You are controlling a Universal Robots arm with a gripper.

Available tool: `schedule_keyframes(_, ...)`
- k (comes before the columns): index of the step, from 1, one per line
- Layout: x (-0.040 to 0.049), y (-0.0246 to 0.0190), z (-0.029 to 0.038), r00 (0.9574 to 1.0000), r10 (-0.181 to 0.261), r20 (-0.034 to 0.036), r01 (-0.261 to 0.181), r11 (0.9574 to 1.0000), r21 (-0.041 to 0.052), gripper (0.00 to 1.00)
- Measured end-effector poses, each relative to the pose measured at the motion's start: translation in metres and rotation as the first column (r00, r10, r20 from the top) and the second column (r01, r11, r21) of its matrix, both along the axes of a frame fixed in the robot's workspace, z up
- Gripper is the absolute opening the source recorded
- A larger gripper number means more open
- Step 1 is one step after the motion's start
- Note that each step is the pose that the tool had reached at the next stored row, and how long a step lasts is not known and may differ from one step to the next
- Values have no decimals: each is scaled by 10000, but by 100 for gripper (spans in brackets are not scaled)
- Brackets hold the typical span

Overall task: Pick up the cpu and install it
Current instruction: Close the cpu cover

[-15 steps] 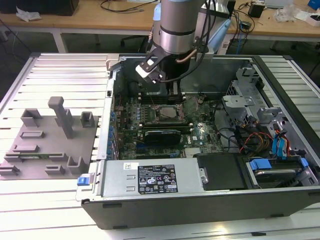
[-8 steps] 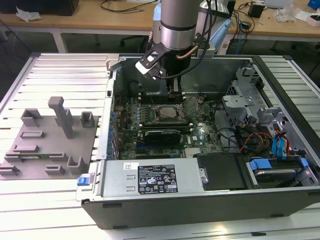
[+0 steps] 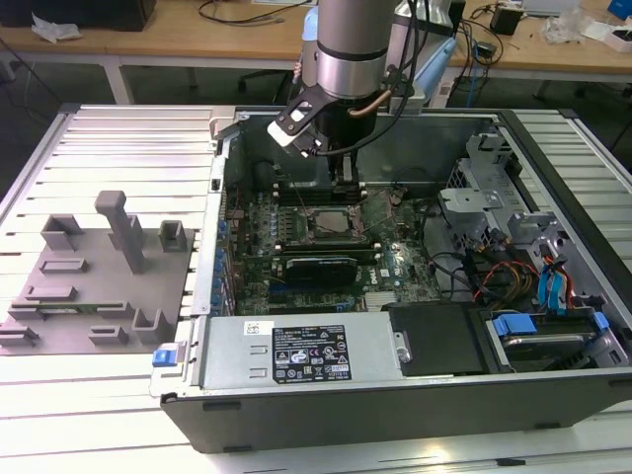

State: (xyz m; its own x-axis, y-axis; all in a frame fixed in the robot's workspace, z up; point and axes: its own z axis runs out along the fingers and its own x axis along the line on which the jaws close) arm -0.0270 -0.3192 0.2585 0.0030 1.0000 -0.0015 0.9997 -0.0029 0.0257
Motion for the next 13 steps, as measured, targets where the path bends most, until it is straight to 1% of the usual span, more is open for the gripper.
schedule_keyframes(3,0,0,0,10000,-1,1,1,10000,4,11)
schedule_keyframes(4,0,-1,11,10000,-1,-1,1,10000,2,11)
schedule_keyframes(6,0,0,100,10000,-1,1,1,10000,6,11)
schedule_keyframes(9,10,0,106,10000,0,1,0,10000,6,11)
schedule_keyframes(10,25,0,106,10000,0,0,0,10000,5,11)
schedule_keyframes(13,120,0,106,10000,0,-4,0,10000,6,11)
